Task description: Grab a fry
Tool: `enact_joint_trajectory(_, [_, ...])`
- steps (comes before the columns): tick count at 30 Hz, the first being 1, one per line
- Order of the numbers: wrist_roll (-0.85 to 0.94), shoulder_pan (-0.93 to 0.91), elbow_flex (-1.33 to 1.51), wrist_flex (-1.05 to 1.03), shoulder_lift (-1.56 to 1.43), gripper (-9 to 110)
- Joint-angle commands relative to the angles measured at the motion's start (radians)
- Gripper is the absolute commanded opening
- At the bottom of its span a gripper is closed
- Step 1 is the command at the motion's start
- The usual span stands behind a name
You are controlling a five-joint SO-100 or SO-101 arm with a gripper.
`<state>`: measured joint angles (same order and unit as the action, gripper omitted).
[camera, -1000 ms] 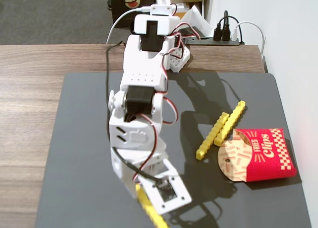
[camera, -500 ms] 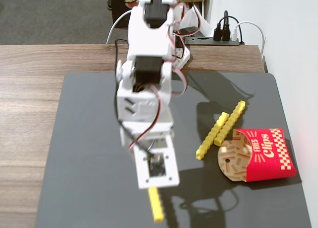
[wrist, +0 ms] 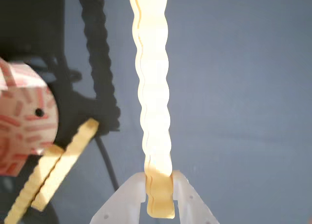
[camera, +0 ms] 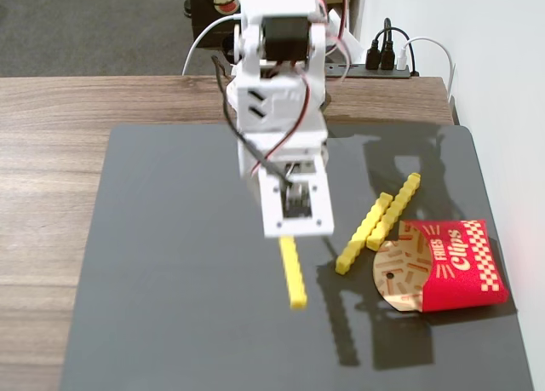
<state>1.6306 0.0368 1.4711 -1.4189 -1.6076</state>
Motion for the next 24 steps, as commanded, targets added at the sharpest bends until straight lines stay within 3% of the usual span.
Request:
enact_joint_trajectory(1, [-0.023,0.012,0.048,-0.002,-0.13,1])
enact_joint_trajectory(24, [-0.074,0.043,0.133,-0.106,-0.308,1])
